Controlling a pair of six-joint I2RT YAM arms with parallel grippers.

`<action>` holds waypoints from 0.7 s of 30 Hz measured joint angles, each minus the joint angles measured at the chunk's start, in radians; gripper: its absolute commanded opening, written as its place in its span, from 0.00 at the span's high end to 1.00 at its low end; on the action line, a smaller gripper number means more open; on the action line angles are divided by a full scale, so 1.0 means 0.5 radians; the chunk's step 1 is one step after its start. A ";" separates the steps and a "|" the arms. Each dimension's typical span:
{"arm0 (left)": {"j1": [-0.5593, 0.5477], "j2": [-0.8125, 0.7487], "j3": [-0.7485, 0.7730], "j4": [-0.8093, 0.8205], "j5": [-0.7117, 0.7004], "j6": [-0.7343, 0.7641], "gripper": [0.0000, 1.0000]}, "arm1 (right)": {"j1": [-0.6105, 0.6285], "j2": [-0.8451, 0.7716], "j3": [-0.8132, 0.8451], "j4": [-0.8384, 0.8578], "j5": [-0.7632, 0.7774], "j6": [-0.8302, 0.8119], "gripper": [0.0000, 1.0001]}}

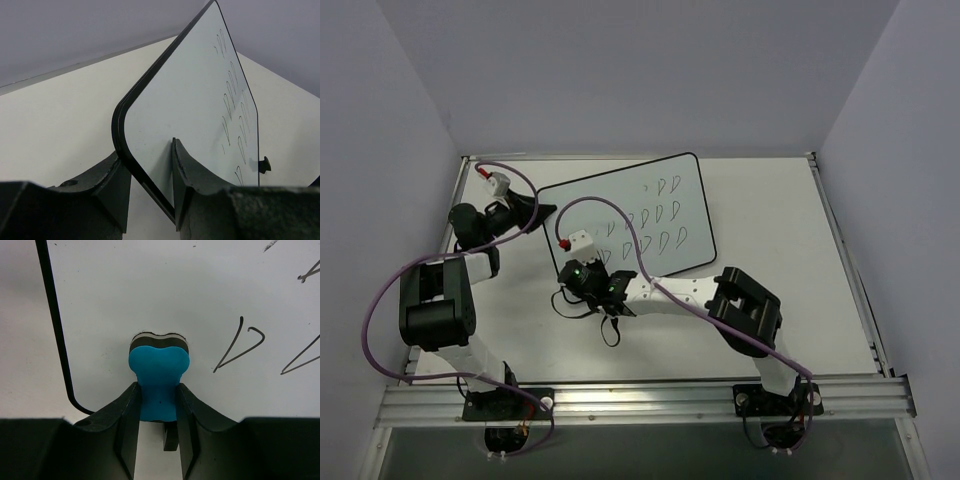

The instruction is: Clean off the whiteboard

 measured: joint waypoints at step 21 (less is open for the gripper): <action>-0.034 0.000 -0.008 -0.039 0.016 0.024 0.98 | -0.670 -0.442 -0.522 0.478 -0.098 -0.183 1.00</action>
